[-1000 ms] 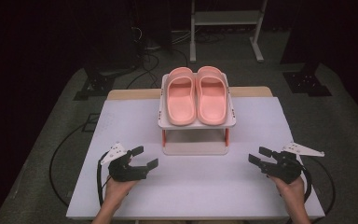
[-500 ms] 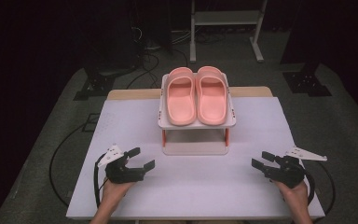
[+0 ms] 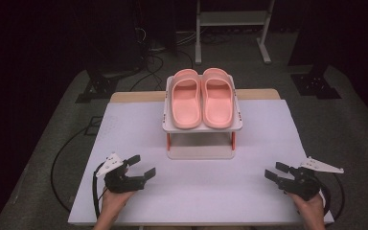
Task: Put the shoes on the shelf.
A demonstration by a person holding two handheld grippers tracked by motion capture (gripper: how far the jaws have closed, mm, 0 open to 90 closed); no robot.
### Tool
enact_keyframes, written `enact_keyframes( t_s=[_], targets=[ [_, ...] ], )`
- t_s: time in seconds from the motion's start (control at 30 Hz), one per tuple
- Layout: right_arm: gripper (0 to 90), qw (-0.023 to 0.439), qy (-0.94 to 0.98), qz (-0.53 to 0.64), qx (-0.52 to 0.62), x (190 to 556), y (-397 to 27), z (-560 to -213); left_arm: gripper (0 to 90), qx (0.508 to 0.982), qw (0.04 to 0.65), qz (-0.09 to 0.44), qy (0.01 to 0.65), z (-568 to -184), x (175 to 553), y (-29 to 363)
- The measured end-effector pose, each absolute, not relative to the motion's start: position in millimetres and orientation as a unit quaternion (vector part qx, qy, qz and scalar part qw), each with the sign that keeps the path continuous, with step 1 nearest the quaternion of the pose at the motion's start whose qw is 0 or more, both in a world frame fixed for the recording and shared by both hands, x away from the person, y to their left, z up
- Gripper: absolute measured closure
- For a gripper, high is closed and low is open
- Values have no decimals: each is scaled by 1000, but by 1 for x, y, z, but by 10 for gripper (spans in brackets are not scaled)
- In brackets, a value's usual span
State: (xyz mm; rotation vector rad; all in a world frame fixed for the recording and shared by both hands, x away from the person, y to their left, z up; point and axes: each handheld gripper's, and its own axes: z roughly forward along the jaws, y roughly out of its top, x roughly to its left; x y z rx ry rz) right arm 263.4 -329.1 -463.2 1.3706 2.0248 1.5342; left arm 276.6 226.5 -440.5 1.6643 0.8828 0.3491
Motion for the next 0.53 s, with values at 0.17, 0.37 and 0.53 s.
enact_keyframes(
  t_s=[0.17, 0.37, 0.53],
  targets=[
    [295, 129, 696, 527, 470, 258, -331, -466, 118, 710, 573, 153, 379, -445, 270, 229],
    [274, 130, 687, 541, 467, 242, -334, -471, 118, 701, 576, 160, 390, -456, 253, 236],
    [263, 140, 692, 539, 459, 230, -335, -474, 118, 711, 557, 182, 389, -459, 248, 243]
  ],
)
